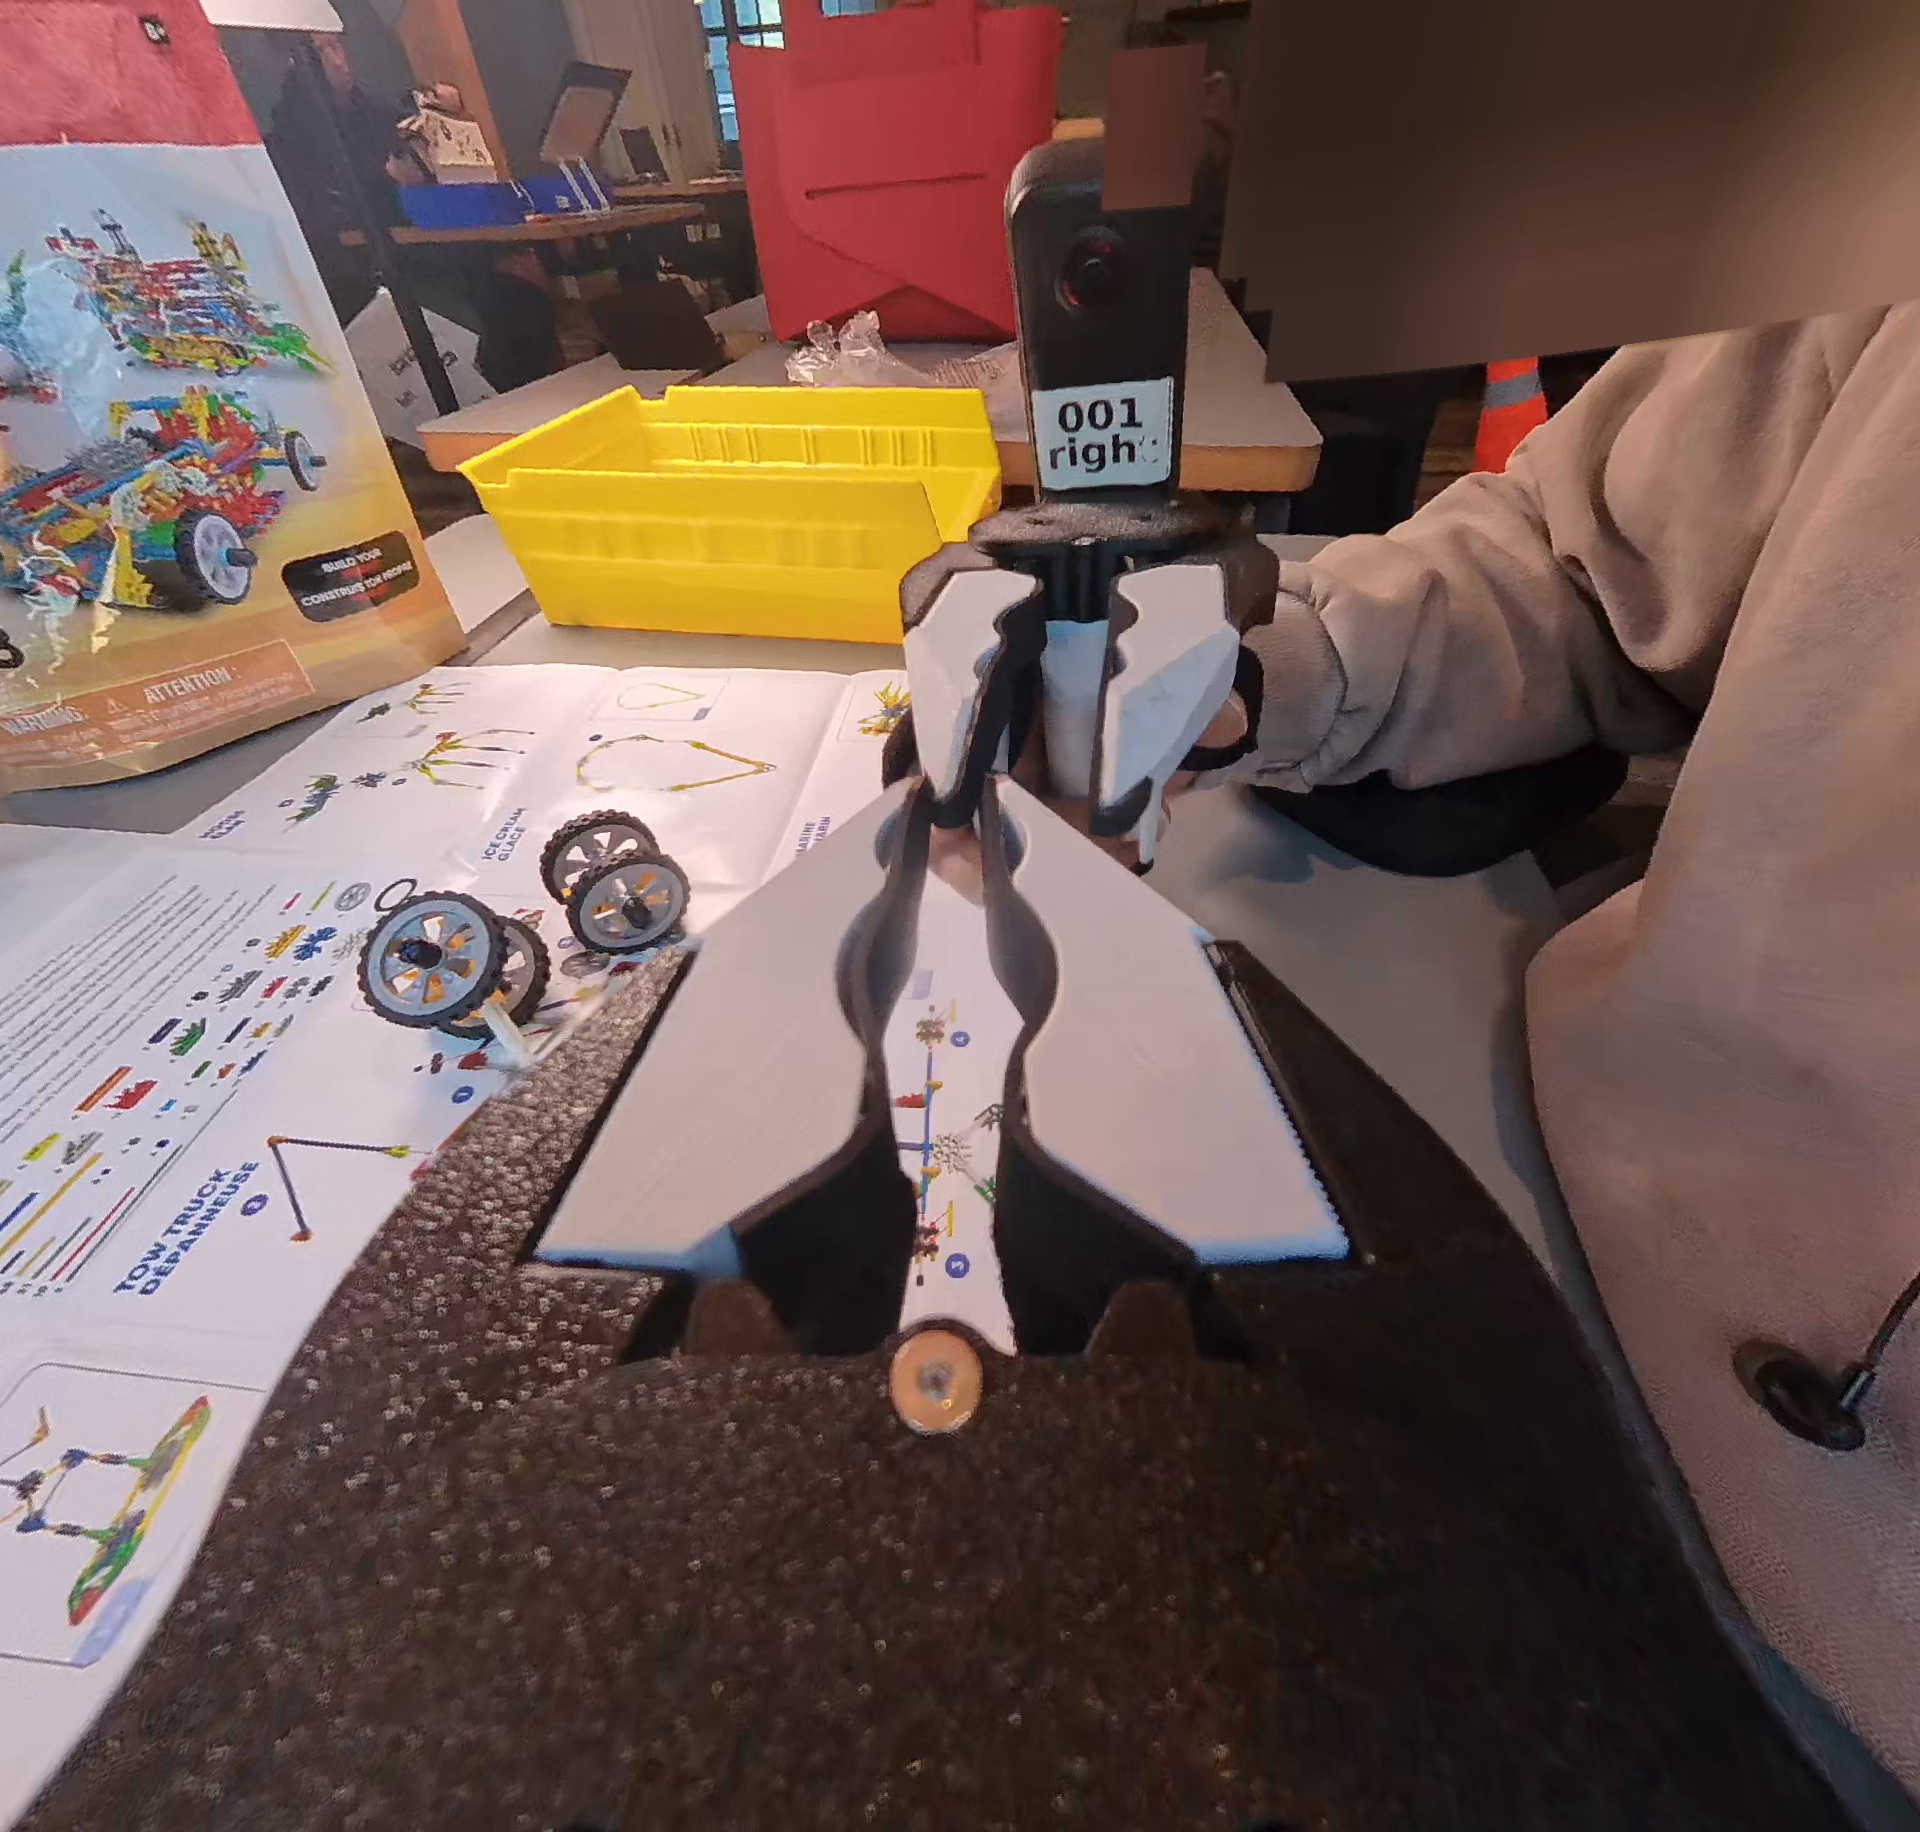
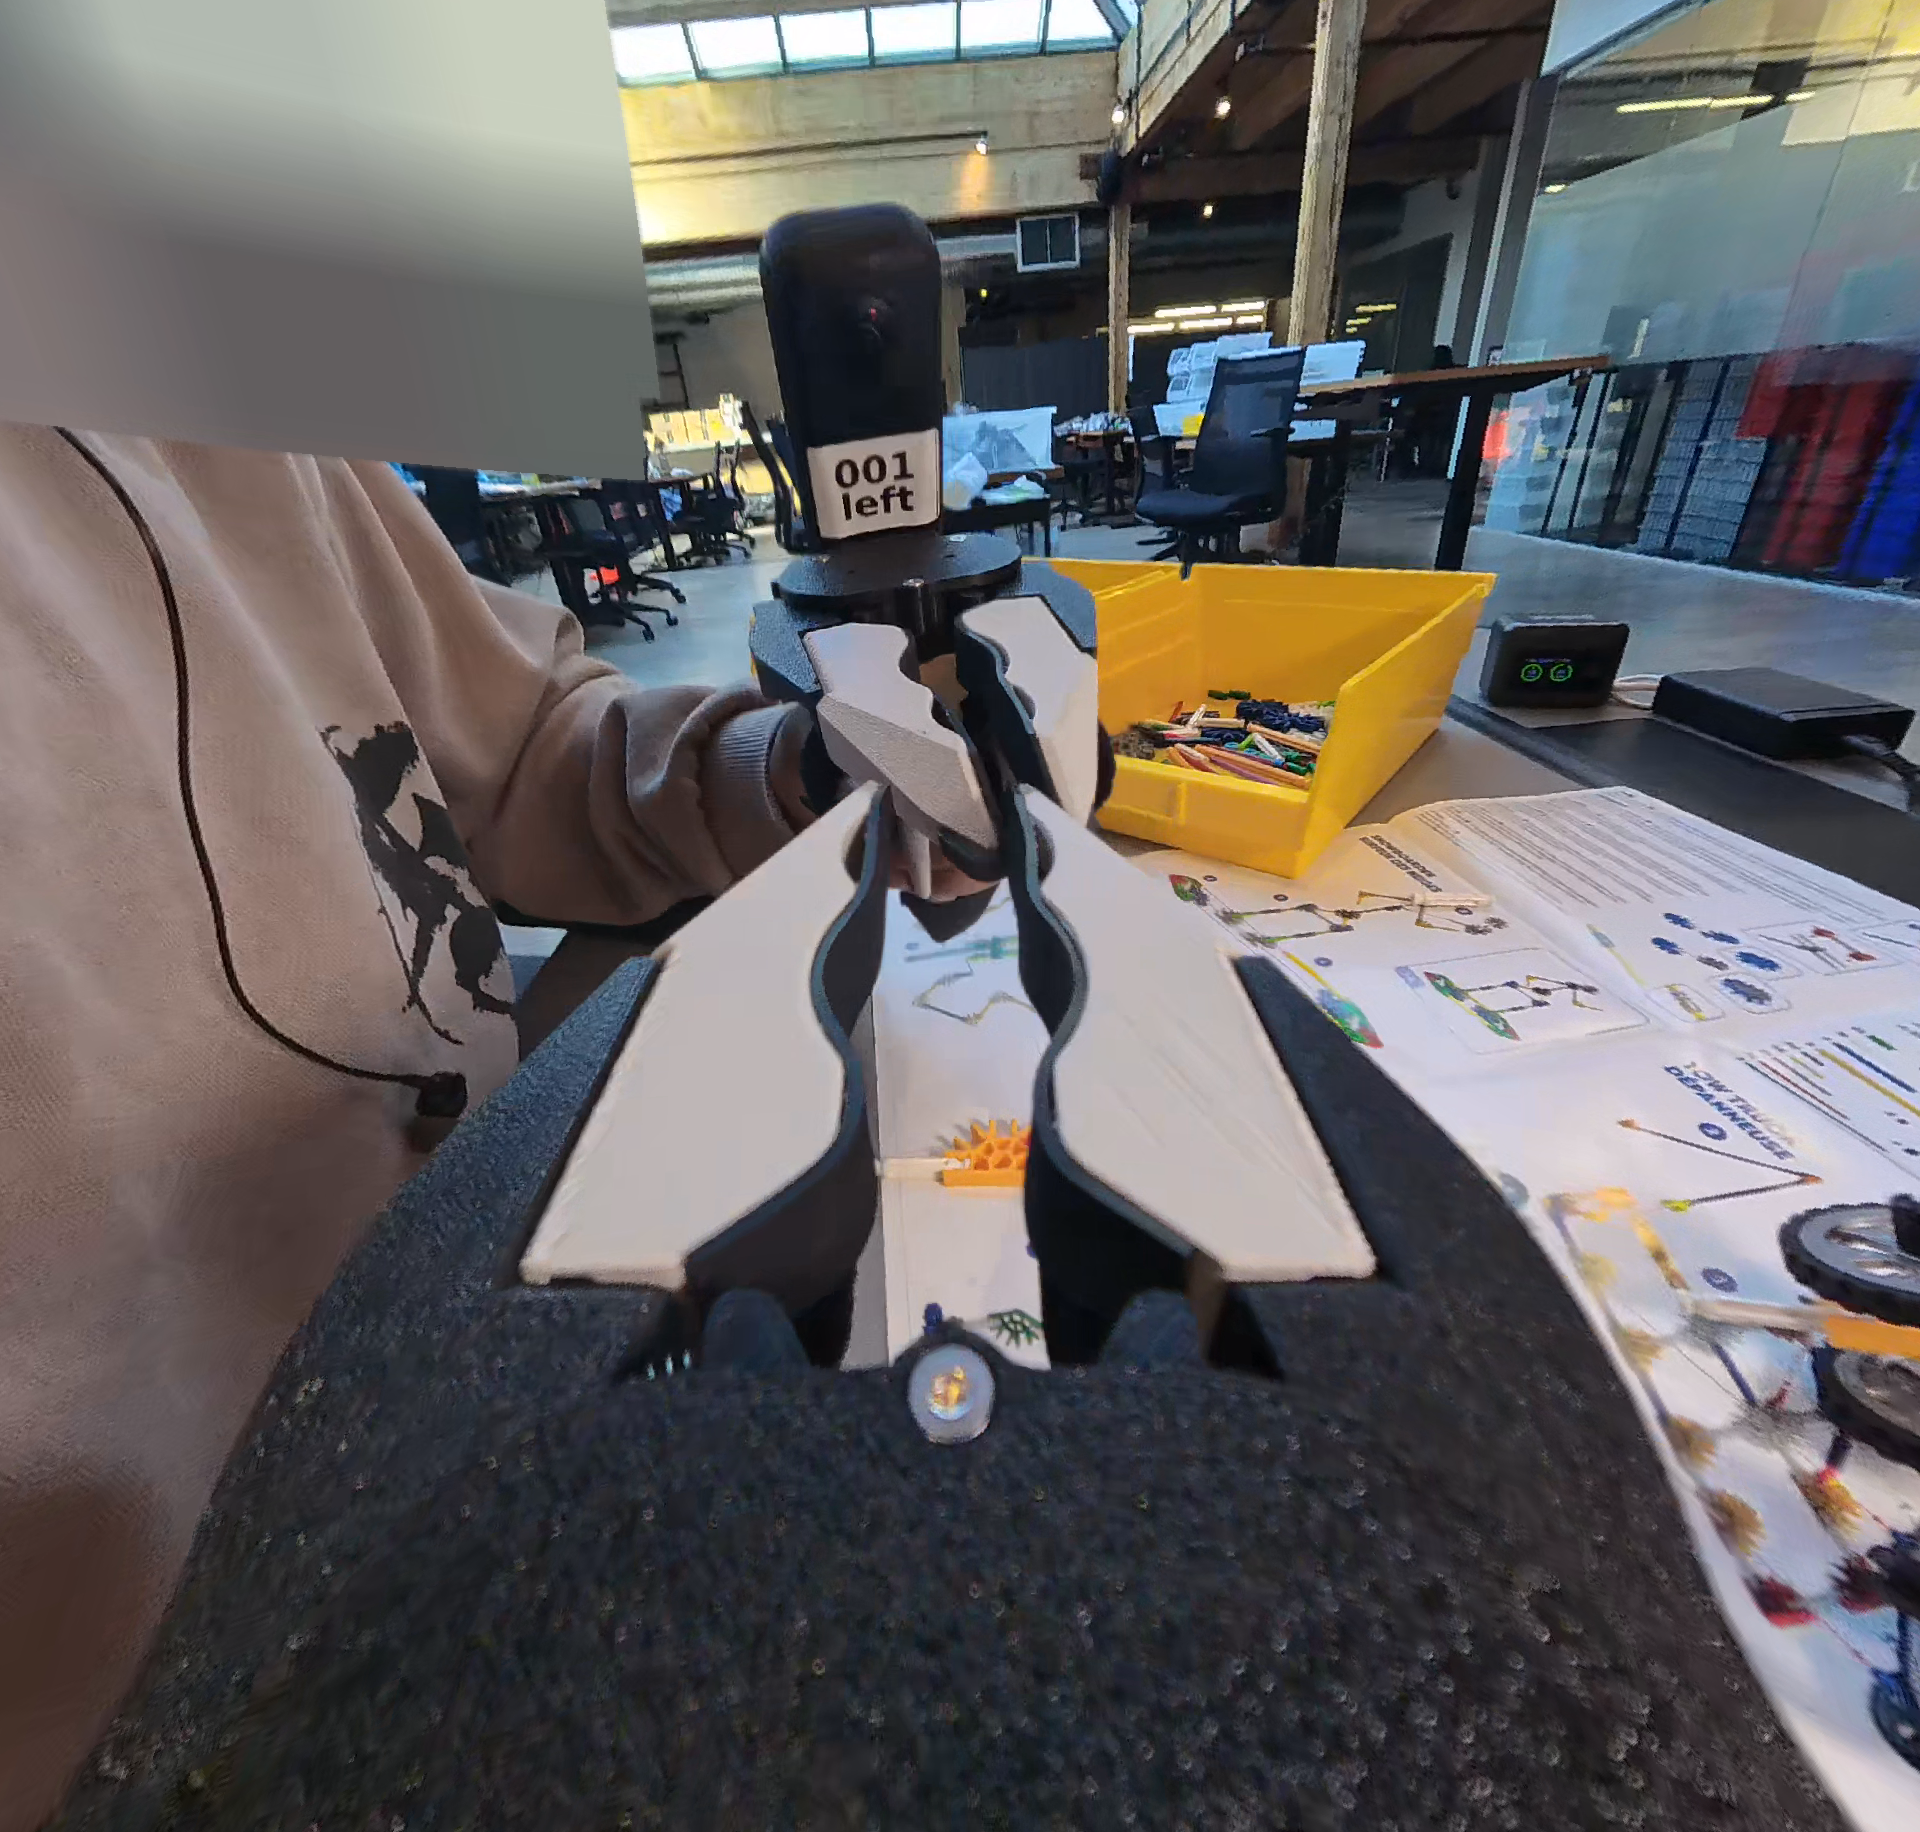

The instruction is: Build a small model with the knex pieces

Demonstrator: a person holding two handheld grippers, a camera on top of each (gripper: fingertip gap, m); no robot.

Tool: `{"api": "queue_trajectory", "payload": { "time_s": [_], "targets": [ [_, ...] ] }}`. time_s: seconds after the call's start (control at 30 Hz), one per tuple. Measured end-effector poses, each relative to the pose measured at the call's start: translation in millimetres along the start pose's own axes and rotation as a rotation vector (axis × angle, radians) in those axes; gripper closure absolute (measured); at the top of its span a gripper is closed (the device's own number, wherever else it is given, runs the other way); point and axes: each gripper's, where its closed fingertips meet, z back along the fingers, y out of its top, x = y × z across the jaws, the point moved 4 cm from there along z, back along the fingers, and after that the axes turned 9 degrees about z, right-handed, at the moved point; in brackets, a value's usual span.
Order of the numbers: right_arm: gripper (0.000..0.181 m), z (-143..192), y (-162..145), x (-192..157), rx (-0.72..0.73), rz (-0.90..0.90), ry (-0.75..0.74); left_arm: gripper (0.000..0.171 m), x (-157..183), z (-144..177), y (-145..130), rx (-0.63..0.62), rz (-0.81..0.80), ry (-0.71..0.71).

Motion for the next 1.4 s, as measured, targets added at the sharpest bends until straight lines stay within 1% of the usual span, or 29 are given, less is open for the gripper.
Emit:
{"api": "queue_trajectory", "payload": {
  "time_s": [0.07,0.13,0.2,0.23,0.3,0.37,0.43,0.5,0.57,0.6,0.67,0.7,0.83,1.0,1.07,1.2,1.3,1.4],
  "targets": [
    [0.164,0.2,3.4,-0.9,0.052,-0.031,-0.004,0.166,1.9,1.0,2.3,0.037,0.063,-0.028],
    [0.160,-0.7,4.7,-2.1,0.059,-0.033,0.002,0.166,0.8,2.0,2.2,0.069,0.151,-0.072],
    [0.156,-1.7,3.3,-1.3,0.049,-0.029,0.004,0.166,-3.2,2.2,0.6,0.078,0.198,-0.093],
    [0.151,-2.4,2.4,-0.3,0.047,-0.033,0.004,0.165,-6.4,1.9,-0.3,0.080,0.208,-0.093],
    [0.136,-5.3,-3.4,2.3,0.006,-0.039,0.013,0.164,-14.5,2.1,-4.4,0.058,0.228,-0.082],
    [0.134,-5.4,-7.8,6.0,-0.006,-0.044,0.004,0.143,-23.5,7.0,-8.8,0.030,0.225,-0.048],
    [0.135,-3.5,-11.8,10.9,-0.020,-0.056,-0.014,0.149,-31.9,15.3,-9.7,0.024,0.227,-0.015],
    [0.138,-2.0,-15.1,15.7,-0.040,-0.041,-0.042,0.149,-38.2,21.9,-7.4,0.047,0.238,0.000],
    [0.149,-1.7,-14.4,17.6,-0.033,-0.032,-0.046,0.146,-40.9,24.6,-8.0,0.054,0.248,-0.004],
    [0.155,-2.6,-12.7,17.1,-0.023,-0.041,-0.033,0.146,-39.0,24.6,-8.6,0.057,0.255,-0.031],
    [0.159,-5.0,-9.3,15.1,-0.001,-0.069,-0.003,0.146,-33.0,22.2,-9.5,0.058,0.276,-0.091],
    [0.164,-6.0,-8.4,13.6,0.005,-0.082,0.014,0.145,-29.5,20.5,-10.2,0.053,0.279,-0.115],
    [0.175,-6.9,-8.7,8.1,0.008,-0.088,0.045,0.141,-19.2,16.8,-9.6,0.048,0.272,-0.168],
    [0.176,-6.5,-4.8,6.3,0.023,-0.080,0.055,0.148,-12.7,13.8,-5.9,0.086,0.301,-0.214],
    [0.177,-6.7,-4.3,3.5,0.023,-0.082,0.071,0.149,-8.8,13.0,-5.6,0.092,0.281,-0.226],
    [0.178,-6.1,-3.8,1.1,0.018,-0.028,0.058,0.151,-5.7,13.6,-4.6,0.081,0.211,-0.208],
    [0.177,-7.5,-1.3,-2.9,-0.003,0.066,0.038,0.148,-3.4,16.0,-3.3,0.088,0.144,-0.197],
    [0.175,-8.8,-3.0,-0.8,-0.045,0.117,0.017,0.146,-7.1,17.5,-3.0,0.074,0.041,-0.118]
  ]
}}
